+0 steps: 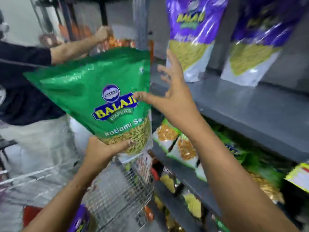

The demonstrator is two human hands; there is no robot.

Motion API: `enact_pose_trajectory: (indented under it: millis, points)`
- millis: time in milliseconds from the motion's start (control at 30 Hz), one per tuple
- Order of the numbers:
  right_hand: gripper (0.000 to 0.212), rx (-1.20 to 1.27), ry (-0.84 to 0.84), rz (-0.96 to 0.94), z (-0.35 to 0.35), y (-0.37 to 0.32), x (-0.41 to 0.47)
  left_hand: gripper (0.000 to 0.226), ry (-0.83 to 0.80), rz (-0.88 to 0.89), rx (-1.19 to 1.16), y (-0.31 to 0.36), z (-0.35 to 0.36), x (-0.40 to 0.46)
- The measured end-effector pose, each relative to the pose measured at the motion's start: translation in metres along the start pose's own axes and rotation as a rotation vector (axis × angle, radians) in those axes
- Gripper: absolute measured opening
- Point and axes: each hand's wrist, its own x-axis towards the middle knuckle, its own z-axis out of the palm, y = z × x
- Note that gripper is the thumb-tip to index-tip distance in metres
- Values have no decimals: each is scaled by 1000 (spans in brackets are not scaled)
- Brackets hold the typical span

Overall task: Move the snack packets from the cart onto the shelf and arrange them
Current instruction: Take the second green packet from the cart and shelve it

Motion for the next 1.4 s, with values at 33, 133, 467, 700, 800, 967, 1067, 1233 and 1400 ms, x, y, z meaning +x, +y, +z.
enact_pose_trajectory:
  millis: [33,133,467,700,800,967,1067,1233,1400]
  points:
    - [110,13,-7,33,-26,-6,-9,56,-27,59,-57,24,14,9]
    - [85,-2,-33,111,-77,-11,-37,91,-115,144,-179,79,47,32]
    - [67,-300,564,196,-240,-38,-111,84,-719,216,-359,188,250,47]
    - [65,-372,819,301,-295,-24,-139,70,-948,120,-395,213,343,37]
    - [62,-359,839,390,-309,-19,-139,68,-986,53,-391,213,366,38]
    - [55,-359,851,519,-321,-12,-135,53,-945,25,-397,213,382,35]
    - [60,-269,865,476,-317,-18,-140,45,-1045,3,-339,214,371,36]
    - [49,-96,1039,48,-280,-57,-150,43,-755,-42,-531,203,310,43]
    - [47,-118,585,-127,-185,-40,-115,73,-673,-75,-764,158,204,28]
